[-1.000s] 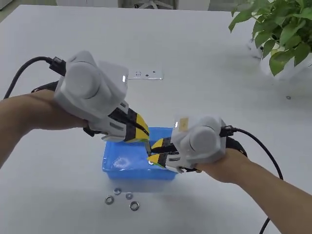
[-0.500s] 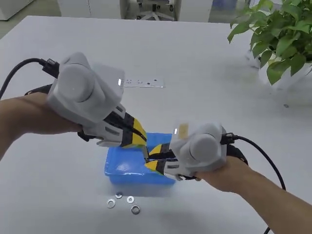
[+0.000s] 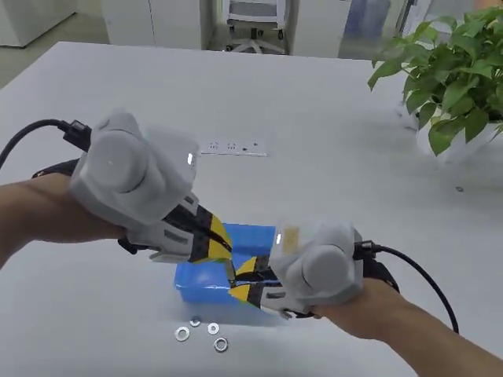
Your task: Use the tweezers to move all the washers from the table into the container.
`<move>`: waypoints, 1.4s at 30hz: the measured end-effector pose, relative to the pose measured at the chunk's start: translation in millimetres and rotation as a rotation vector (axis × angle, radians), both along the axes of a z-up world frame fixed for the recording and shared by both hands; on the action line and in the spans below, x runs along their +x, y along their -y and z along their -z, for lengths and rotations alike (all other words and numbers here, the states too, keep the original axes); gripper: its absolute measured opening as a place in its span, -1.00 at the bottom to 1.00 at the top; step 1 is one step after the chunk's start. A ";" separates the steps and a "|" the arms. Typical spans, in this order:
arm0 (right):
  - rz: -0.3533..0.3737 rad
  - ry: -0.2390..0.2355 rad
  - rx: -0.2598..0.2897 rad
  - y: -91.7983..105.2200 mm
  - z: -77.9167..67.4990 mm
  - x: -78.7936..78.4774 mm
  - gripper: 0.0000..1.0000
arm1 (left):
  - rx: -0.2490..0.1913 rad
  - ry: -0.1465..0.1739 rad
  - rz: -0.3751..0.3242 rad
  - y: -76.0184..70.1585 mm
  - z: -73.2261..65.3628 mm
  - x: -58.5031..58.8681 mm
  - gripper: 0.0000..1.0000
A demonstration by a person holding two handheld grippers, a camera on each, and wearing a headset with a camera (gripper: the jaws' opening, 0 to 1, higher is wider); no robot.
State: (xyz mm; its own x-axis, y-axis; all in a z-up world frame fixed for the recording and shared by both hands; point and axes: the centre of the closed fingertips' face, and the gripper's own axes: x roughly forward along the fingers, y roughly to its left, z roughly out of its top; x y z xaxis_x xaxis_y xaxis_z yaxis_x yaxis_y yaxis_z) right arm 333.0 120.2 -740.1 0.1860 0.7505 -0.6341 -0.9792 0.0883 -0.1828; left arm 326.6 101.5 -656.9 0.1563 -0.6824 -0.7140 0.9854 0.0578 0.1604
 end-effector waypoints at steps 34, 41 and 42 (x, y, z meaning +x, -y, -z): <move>-0.037 -0.060 -0.021 -12.7 43.8 -48.5 -0.79 | 0.038 -0.088 -0.011 -9.5 42.6 -43.0 -0.88; -0.039 -0.070 -0.031 -10.6 50.0 -52.3 -0.78 | 0.048 -0.094 -0.009 -10.3 48.9 -46.2 -0.88; -0.038 -0.070 -0.032 -10.5 50.8 -52.8 -0.78 | 0.048 -0.096 -0.008 -9.7 49.7 -47.1 -0.88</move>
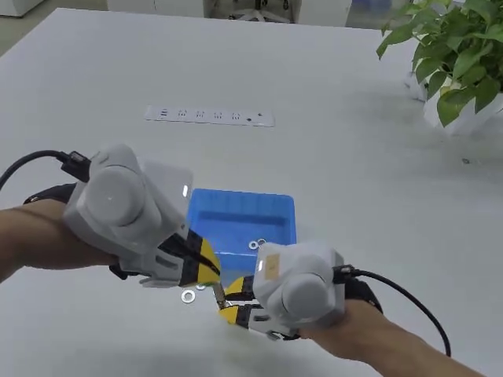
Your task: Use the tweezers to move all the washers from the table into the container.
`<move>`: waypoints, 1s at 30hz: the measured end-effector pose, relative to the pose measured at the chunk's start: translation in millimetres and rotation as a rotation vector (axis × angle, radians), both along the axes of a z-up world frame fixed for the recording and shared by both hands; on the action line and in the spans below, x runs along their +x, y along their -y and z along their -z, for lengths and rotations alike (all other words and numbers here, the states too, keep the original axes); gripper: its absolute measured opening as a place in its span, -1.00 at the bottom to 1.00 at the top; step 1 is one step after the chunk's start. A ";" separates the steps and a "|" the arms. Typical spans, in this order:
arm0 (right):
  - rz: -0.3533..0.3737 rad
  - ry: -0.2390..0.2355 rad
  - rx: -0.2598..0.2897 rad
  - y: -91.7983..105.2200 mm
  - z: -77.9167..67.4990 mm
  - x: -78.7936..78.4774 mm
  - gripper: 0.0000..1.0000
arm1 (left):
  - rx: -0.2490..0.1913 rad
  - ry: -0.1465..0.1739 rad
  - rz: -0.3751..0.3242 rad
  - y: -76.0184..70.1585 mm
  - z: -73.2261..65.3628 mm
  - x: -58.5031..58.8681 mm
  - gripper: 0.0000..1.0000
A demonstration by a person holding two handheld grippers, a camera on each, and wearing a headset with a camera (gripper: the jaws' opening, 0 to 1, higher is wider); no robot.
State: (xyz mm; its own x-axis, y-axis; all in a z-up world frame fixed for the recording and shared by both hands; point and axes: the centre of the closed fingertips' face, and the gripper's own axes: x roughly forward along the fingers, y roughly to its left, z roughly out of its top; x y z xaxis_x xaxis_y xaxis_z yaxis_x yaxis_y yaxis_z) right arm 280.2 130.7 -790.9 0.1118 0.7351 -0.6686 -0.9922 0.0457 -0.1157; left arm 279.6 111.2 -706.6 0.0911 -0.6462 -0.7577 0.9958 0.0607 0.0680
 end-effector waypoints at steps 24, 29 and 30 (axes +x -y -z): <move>-0.016 0.021 -0.029 3.2 7.4 0.7 -0.81 | 0.016 0.002 0.013 1.1 9.8 1.2 -0.89; -0.014 0.013 -0.028 3.6 7.2 0.5 -0.82 | 0.014 0.001 0.015 2.6 9.9 1.1 -0.89; -0.014 0.012 -0.027 3.8 7.3 0.6 -0.82 | 0.014 0.001 0.017 3.1 9.8 0.8 -0.89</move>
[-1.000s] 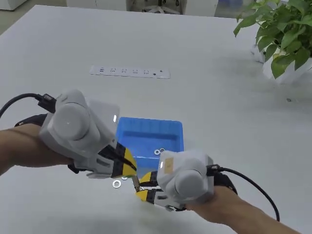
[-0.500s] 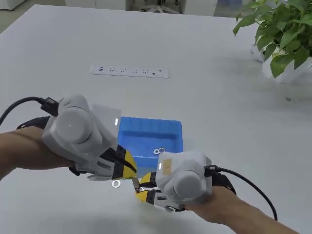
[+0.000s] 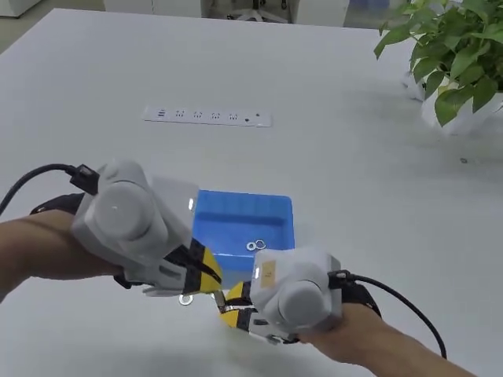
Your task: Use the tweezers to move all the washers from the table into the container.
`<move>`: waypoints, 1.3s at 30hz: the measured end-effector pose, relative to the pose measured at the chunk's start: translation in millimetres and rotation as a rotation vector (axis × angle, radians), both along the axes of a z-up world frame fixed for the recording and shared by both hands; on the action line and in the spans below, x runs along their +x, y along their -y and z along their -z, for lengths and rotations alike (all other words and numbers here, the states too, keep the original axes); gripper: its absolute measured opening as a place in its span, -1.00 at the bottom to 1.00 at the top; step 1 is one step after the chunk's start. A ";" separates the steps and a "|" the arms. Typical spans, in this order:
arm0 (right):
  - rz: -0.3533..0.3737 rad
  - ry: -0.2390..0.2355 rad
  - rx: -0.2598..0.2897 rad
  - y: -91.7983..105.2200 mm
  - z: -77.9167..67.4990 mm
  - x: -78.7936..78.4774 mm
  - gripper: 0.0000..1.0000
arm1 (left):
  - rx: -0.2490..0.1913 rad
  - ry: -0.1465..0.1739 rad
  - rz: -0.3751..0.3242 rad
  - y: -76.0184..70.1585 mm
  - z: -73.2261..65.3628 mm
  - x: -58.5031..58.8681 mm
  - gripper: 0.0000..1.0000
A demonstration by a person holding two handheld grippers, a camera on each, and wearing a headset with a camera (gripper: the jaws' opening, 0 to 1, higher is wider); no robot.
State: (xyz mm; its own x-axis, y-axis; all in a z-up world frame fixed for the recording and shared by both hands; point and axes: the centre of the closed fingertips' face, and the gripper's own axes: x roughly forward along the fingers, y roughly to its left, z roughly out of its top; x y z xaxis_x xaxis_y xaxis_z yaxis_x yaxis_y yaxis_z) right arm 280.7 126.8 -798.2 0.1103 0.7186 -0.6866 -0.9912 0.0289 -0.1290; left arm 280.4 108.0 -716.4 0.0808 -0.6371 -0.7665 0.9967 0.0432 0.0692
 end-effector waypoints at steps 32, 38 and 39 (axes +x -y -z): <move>-0.008 0.036 0.012 5.0 -35.6 4.1 -0.83 | -0.014 0.013 0.009 3.6 -35.0 2.5 -0.88; -0.006 0.052 0.020 5.7 -47.2 8.3 -0.83 | -0.025 0.021 0.020 6.5 -47.1 6.2 -0.88; -0.005 0.056 0.021 5.9 -49.5 9.8 -0.83 | -0.025 0.024 0.021 6.9 -49.4 7.3 -0.88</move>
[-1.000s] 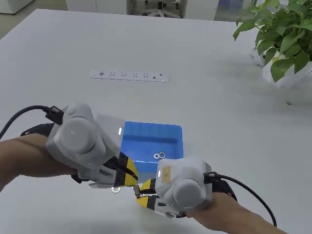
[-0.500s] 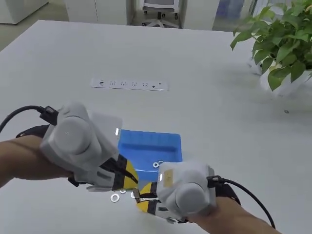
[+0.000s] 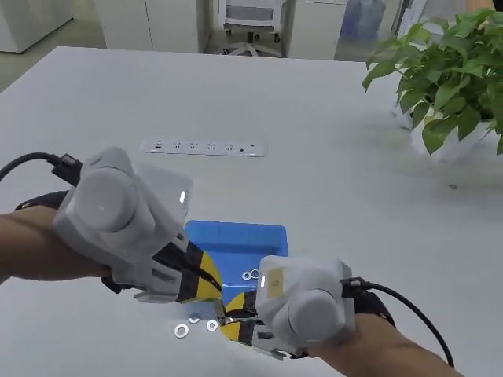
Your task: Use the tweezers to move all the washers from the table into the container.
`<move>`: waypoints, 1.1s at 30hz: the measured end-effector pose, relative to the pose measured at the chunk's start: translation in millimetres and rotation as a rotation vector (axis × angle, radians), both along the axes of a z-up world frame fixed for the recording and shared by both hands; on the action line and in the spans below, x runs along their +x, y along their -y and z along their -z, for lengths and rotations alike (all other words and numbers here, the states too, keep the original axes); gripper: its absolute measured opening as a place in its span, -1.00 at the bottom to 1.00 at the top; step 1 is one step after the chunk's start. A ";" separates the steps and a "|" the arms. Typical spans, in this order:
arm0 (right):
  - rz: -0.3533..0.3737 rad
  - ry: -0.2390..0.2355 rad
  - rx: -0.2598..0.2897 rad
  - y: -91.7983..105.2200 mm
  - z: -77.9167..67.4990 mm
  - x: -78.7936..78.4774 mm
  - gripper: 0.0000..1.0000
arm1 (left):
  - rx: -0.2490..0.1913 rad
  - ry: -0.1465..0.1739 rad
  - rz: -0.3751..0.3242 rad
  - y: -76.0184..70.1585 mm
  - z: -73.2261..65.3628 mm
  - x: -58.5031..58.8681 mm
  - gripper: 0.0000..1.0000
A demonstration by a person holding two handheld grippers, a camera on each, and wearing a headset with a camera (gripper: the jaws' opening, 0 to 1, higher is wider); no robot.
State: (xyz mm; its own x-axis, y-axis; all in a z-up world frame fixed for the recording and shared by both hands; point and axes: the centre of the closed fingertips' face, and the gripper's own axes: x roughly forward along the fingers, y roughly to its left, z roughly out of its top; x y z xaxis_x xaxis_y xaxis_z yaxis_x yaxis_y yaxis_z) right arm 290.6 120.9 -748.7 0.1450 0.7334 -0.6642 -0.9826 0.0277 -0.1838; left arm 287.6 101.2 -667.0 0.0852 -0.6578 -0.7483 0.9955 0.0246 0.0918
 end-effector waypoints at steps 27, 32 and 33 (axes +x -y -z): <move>0.035 0.063 0.016 5.6 -21.6 51.1 -0.83 | -0.019 0.062 -0.010 3.0 -21.1 44.0 -0.88; 0.042 0.062 0.020 4.2 -18.3 62.0 -0.82 | -0.017 0.061 -0.017 0.4 -17.4 55.7 -0.88; 0.043 0.059 0.020 4.0 -17.5 63.4 -0.82 | -0.016 0.061 -0.019 0.3 -16.5 57.4 -0.88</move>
